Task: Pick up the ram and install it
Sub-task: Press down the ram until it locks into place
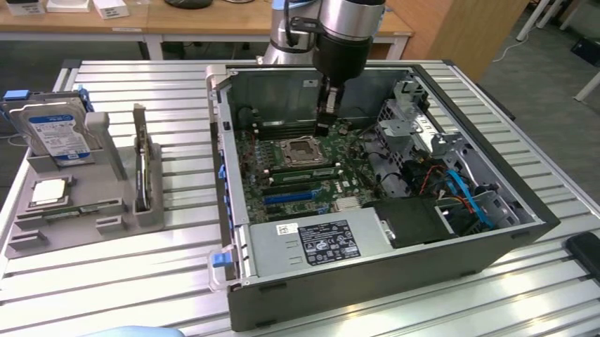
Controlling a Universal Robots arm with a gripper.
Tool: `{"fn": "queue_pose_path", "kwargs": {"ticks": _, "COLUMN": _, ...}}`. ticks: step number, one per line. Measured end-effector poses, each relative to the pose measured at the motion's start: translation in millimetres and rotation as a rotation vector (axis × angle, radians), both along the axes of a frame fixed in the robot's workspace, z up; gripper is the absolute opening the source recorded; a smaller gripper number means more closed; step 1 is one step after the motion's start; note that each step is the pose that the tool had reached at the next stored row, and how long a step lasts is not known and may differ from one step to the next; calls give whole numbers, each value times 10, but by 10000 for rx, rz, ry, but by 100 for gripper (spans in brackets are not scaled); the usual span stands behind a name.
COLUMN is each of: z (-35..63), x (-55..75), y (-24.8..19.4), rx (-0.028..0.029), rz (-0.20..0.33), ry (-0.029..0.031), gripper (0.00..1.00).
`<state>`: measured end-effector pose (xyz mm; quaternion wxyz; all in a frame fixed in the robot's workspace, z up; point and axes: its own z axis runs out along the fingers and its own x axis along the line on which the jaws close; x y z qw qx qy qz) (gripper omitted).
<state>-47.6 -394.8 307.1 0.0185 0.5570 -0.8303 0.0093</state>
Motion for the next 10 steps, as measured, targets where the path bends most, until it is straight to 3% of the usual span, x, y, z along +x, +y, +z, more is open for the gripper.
{"fn": "queue_pose_path", "kwargs": {"ticks": 10, "z": -10, "x": 0, "y": 0, "rx": 1, "rz": -1717, "ry": -1, "gripper": 10}}
